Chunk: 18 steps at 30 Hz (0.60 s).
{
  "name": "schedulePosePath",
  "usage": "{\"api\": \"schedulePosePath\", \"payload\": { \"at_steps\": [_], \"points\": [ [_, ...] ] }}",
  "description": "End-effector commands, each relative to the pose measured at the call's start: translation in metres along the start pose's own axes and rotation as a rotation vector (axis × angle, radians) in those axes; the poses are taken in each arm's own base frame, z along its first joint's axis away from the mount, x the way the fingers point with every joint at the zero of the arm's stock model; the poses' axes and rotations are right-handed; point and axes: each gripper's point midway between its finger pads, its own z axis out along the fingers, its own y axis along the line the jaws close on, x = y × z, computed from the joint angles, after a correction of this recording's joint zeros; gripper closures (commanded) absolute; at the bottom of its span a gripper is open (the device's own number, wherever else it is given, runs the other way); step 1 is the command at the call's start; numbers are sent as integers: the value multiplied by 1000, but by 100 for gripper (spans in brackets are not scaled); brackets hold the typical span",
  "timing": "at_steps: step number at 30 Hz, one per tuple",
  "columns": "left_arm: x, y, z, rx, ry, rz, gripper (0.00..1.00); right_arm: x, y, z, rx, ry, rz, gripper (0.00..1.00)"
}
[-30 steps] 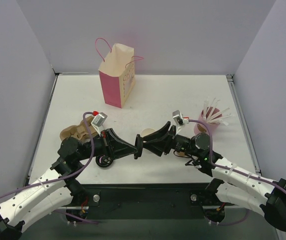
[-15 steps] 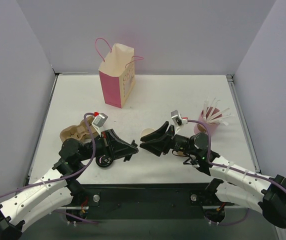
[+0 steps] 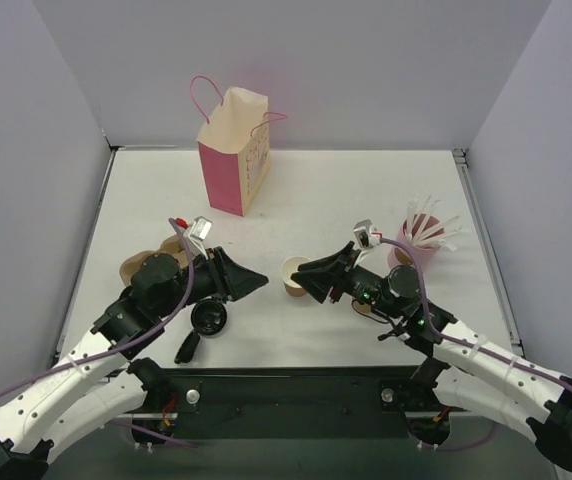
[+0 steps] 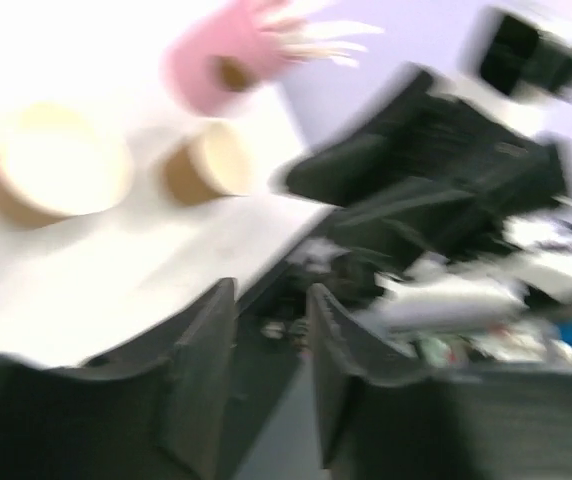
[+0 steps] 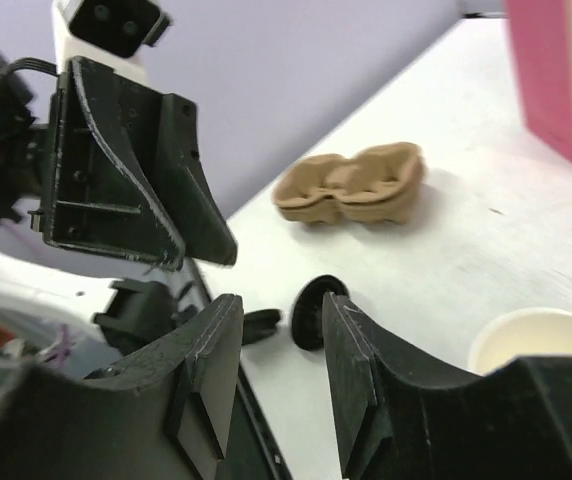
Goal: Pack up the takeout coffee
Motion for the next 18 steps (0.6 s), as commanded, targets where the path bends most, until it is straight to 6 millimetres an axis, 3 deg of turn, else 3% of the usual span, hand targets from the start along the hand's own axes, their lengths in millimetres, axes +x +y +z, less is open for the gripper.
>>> {"api": "schedulePosePath", "payload": {
  "at_steps": [1,2,7,11,12,13,18],
  "points": [
    [-14,107,-46,-655,-77,48,48,-17,-26,-21,214,-6,-99,62],
    [-2,128,-67,-797,-38,26,46,-16,-28,-24,233,4,-103,62],
    [0,175,-126,-1141,-182,-69,39,-2,-39,-37,310,81,-93,61],
    [6,191,-153,-1253,-303,-166,39,4,-43,-38,327,98,-86,61],
    [7,194,-159,-1281,-380,-267,38,6,-44,-37,330,106,-83,61],
    [15,200,-175,-1350,-394,-295,37,5,-43,-37,327,108,-85,61],
    [28,217,-185,-1393,-457,-363,39,9,-44,-37,330,127,-95,61]
  ]
}}
